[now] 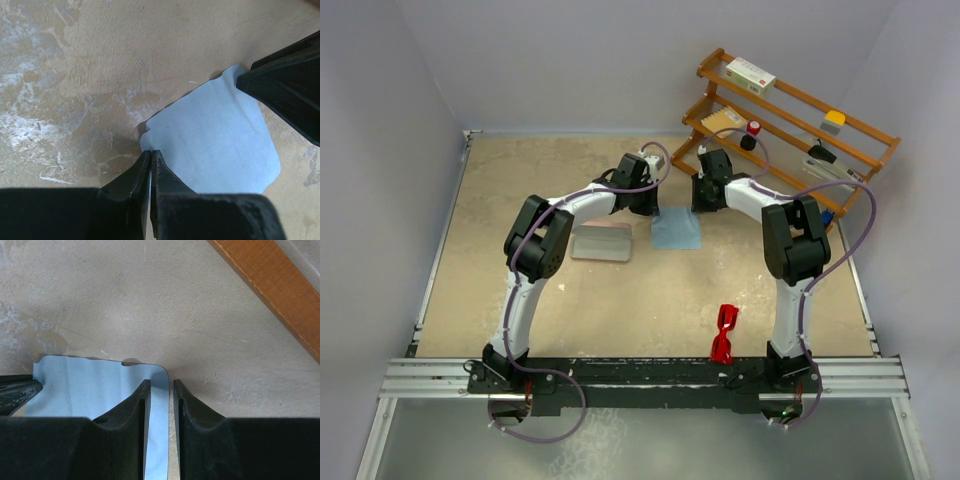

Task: Organize the sunglasses
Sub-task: Fold the glasses cleaning cloth at the center of the board.

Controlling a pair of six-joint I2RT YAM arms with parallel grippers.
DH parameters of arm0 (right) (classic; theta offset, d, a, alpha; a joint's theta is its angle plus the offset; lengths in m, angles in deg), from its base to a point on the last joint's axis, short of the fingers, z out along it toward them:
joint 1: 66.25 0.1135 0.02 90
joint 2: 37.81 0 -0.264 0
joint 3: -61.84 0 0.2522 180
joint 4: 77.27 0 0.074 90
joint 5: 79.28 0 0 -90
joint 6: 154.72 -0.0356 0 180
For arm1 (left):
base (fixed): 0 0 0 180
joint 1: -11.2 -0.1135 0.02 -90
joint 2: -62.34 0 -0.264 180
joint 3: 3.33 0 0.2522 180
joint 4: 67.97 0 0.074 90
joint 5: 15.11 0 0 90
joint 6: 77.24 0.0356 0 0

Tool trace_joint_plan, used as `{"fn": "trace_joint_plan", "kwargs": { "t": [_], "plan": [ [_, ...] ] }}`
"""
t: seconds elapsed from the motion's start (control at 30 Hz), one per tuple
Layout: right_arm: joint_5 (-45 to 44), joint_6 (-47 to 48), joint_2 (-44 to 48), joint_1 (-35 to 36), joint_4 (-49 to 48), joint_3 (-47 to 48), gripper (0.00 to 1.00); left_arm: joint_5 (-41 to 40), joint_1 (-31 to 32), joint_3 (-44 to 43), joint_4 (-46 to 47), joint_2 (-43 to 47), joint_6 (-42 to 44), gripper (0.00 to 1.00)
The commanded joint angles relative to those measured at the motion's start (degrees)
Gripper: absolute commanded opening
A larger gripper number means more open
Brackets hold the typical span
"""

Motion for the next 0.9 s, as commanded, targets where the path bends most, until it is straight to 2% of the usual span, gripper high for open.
{"fn": "trace_joint_plan", "kwargs": {
  "t": [0.0, 0.3, 0.4, 0.47, 0.63, 0.7, 0.77, 0.87],
  "plan": [
    [1.74, 0.69, -0.64, 0.58, -0.74, 0.62, 0.27, 0.59, -0.04, -0.38, 0.33, 0.50, -0.21, 0.00],
    [1.92, 0.70, -1.27, 1.02, -0.52, 1.06, 0.23, 0.57, -0.04, -0.41, 0.41, 0.29, -0.28, 0.00],
    [1.46, 0.79, -1.47, 1.05, -0.32, 1.17, 0.19, 0.57, -0.04, -0.40, 0.41, 0.28, -0.22, 0.00],
    [1.30, 0.79, -1.65, 1.02, -0.21, 1.29, 0.12, 0.52, -0.04, -0.39, 0.41, 0.21, -0.17, 0.00],
    [2.21, 0.70, -1.65, 1.08, 0.84, 1.50, 0.11, 0.51, -0.05, -0.54, 0.25, 0.22, -0.07, 0.00],
    [2.68, 0.61, -1.65, 1.03, 1.22, 1.81, 0.08, 0.42, 0.00, -0.71, 0.16, 0.11, 0.08, 0.00],
    [2.63, 0.55, -1.66, 1.02, 1.06, 2.06, 0.00, 0.42, -0.04, -0.92, -0.06, 0.01, 0.04, 0.00],
    [2.18, 0.51, -1.17, 1.02, 0.67, 1.62, 0.00, 0.15, -0.05, -0.96, -0.24, 0.16, 0.09, 0.00]
  ]
}}
